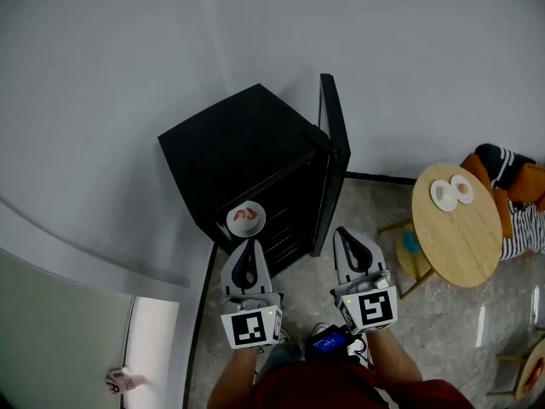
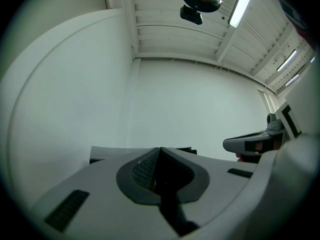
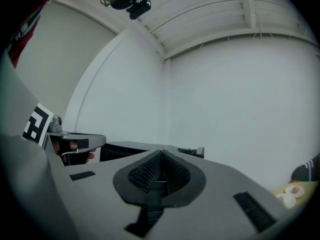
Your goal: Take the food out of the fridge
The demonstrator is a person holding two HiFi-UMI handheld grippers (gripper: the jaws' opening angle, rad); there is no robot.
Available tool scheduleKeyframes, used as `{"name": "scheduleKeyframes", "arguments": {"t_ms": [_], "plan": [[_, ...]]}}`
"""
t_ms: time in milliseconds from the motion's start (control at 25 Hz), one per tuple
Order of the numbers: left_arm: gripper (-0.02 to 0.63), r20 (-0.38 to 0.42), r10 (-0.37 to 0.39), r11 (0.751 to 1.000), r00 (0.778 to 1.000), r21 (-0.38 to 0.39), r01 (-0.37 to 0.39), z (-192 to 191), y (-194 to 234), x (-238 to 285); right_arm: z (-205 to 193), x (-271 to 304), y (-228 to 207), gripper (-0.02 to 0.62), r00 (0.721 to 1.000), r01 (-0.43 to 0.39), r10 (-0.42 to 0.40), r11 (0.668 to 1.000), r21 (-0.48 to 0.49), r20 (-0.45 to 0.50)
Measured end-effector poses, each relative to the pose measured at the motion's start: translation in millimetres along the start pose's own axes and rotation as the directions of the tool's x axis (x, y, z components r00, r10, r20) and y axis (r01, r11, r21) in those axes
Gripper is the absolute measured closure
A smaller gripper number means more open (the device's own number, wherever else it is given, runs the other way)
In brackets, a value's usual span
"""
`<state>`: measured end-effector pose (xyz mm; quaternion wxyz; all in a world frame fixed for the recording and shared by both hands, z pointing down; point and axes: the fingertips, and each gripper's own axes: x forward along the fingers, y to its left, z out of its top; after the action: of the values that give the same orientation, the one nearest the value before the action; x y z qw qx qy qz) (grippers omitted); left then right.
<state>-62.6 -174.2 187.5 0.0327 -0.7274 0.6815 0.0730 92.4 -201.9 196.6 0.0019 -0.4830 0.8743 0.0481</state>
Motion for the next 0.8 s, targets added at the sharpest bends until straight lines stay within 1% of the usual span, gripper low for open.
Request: {"name": "scheduleKeyframes", "arguments": {"t_ms": [400,680,800], "plan": [[0.592,-0.037,0.018,1.0,0.999,-0.017,-0.019,-28.4,8.1,-11.1,-28.0,1.9,15.9,0.572,0.998,-0.017,0.017,1.0,0.013,-0.067],[0.592,-0.067,0.032,0.999,0.997,-0.028,-0.034,-52.3,12.7,-17.6,-42.1,7.7,28.9,0.572,0.996,-0.046,0.048,0.999,0.028,-0.069],[0.592,-0.079,0.042,0.999,0.996,-0.03,-0.044,-63.1,16.4,-16.5,-54.3,9.2,34.5,0.571,0.994,-0.07,0.073,0.997,0.033,-0.076]]}}
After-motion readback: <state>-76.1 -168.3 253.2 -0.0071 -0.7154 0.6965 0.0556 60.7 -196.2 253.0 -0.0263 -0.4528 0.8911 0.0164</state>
